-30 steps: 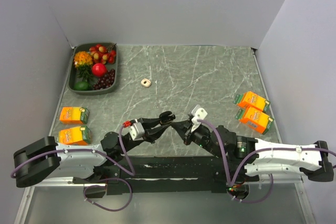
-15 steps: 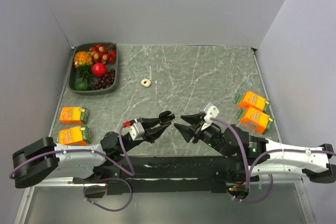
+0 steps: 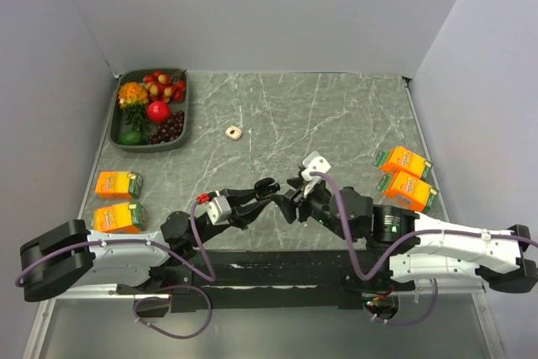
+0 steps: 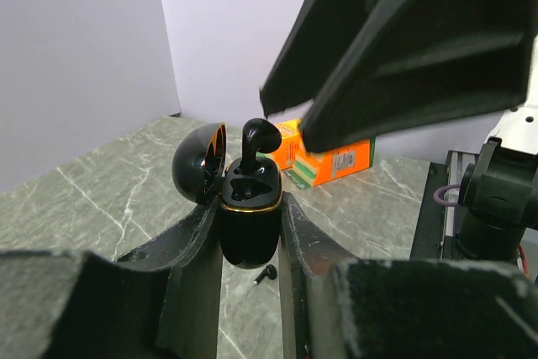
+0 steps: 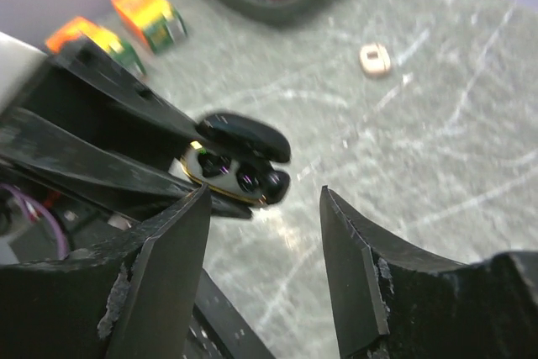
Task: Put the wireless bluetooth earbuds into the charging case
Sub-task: Adjust the earbud with the charging case.
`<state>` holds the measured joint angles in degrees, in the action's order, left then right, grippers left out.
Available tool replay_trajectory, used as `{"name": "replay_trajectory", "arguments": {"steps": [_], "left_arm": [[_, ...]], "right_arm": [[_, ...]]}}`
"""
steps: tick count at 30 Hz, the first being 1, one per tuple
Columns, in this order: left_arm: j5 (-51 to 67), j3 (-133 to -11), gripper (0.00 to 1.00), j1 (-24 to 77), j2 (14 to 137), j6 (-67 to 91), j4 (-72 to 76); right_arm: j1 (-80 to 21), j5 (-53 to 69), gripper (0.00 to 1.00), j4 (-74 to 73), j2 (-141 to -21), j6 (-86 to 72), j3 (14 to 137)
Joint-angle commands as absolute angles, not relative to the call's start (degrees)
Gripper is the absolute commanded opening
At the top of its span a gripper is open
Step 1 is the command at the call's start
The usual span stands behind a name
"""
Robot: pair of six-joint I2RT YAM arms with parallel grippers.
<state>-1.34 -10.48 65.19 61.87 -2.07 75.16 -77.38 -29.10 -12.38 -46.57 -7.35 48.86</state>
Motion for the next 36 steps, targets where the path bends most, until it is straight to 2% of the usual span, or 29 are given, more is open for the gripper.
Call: {"name": "replay_trajectory", "arguments": {"steps": [1,9,14,21,29,32,33,35,36], "left_arm": [[-0.6,-9.8,0.01,65.3,61.5,-0.8,103.5],[-0.5,-9.8,0.01,65.3,61.9,-0.4,103.7],[-0.5,-9.9,0.01,65.4,62.5,-0.4,104.4],[-0.4,-9.8,0.01,65.4,62.8,-0.4,104.9],[-0.5,-9.8,0.01,65.4,63.0,-0.4,105.0],[-0.5,-9.9,0.01,65.5,63.1,-0.4,104.9],[-0.5,-10.1,0.01,65.4,63.1,-0.4,104.8],[-0.5,-10.2,0.01,65.4,63.2,-0.4,104.1],[-0.3,-10.4,0.01,65.4,63.3,-0.4,103.9]], "right_arm": [[-75.6,-28.3,0.63,-17.5,-47.7,-10.7,52.8],[-74.6,-28.0,0.61,-16.4,-47.5,-11.0,52.4],[-73.1,-25.9,0.57,-17.0,-48.8,-11.5,53.0],[-70.8,-22.8,0.45,-16.9,-49.0,-13.0,52.6],[-69.6,-20.2,0.44,-17.2,-50.2,-14.5,52.7],[-69.5,-20.0,0.37,-16.8,-50.5,-14.7,52.5],[-69.5,-19.9,0.3,-16.4,-50.4,-14.7,52.6],[-69.5,-19.9,0.23,-16.4,-50.4,-14.9,52.9],[-69.4,-19.8,0.17,-16.7,-50.5,-14.9,53.2]]}}
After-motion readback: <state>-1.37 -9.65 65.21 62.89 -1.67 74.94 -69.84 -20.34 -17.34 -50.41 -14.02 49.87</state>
